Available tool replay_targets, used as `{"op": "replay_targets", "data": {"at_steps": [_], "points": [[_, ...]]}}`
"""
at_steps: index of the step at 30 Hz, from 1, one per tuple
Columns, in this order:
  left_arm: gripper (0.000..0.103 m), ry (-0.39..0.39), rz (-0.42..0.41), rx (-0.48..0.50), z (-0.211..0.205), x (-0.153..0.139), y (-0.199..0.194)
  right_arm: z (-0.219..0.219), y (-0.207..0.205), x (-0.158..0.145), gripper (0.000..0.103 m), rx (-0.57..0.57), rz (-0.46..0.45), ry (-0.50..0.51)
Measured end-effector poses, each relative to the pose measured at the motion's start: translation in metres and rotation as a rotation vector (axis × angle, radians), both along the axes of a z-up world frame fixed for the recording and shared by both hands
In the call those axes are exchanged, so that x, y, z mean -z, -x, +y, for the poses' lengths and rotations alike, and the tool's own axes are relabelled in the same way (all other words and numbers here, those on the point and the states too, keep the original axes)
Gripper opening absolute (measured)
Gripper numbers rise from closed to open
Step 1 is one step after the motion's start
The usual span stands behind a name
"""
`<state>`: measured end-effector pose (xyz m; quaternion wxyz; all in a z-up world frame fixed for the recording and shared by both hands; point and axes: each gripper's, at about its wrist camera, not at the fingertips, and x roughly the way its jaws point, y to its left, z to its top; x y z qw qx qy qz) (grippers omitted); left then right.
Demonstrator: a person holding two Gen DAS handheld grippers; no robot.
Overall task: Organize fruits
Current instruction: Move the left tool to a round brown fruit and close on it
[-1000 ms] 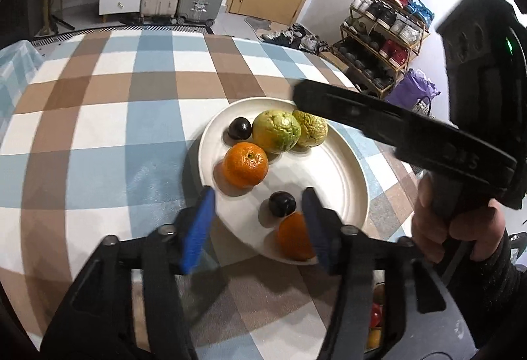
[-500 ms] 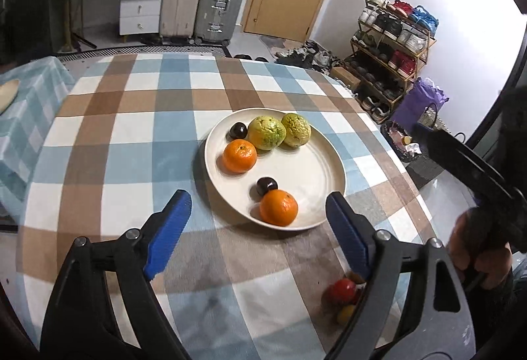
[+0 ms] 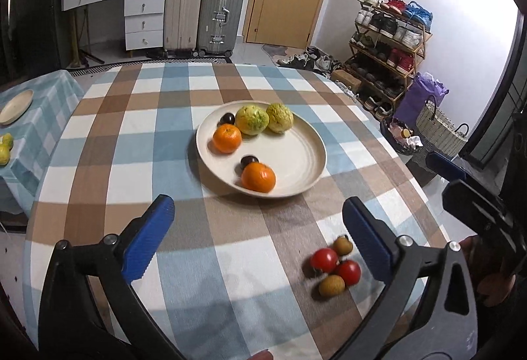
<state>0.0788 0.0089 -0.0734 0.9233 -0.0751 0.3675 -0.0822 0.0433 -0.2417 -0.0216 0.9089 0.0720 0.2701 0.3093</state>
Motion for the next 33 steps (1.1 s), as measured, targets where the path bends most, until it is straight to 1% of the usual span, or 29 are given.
{"op": "replay_targets", "data": {"at_steps": [6, 11, 15, 18, 20, 25, 28, 29, 31, 33], "points": [[0.102, -0.022, 0.023, -0.01, -0.004, 0.019, 0.018, -0.005, 0.024, 0.018, 0.102, 0.022, 0.026, 0.024], [0.102, -0.022, 0.052, -0.025, 0.001, 0.037, 0.027, -0.006, 0.041, 0.045, 0.102, 0.043, 0.073, 0.066], [0.102, -0.005, 0.075, -0.02, 0.004, 0.05, 0.034, 0.001, 0.047, 0.063, 0.102, 0.027, 0.114, 0.104], [0.102, 0.018, 0.094, 0.007, 0.001, 0.059, 0.037, 0.002, 0.05, 0.072, 0.102, 0.036, 0.132, 0.111], [0.102, 0.03, 0.116, 0.052, -0.008, 0.067, 0.036, -0.001, 0.05, 0.077, 0.102, 0.051, 0.146, 0.1], [0.101, 0.021, 0.155, 0.157, -0.034, 0.081, 0.032, -0.011, 0.047, 0.083, 0.102, 0.095, 0.177, 0.09], [0.101, 0.021, 0.163, 0.192, -0.045, 0.086, 0.029, -0.016, 0.046, 0.085, 0.102, 0.118, 0.187, 0.104], [0.1, 0.023, 0.167, 0.206, -0.048, 0.087, 0.028, -0.019, 0.045, 0.085, 0.102, 0.124, 0.188, 0.104], [0.095, 0.022, 0.174, 0.226, -0.053, 0.089, 0.026, -0.024, 0.044, 0.086, 0.102, 0.139, 0.191, 0.101], [0.086, 0.026, 0.18, 0.246, -0.056, 0.09, 0.024, -0.027, 0.043, 0.087, 0.102, 0.148, 0.194, 0.097]]}}
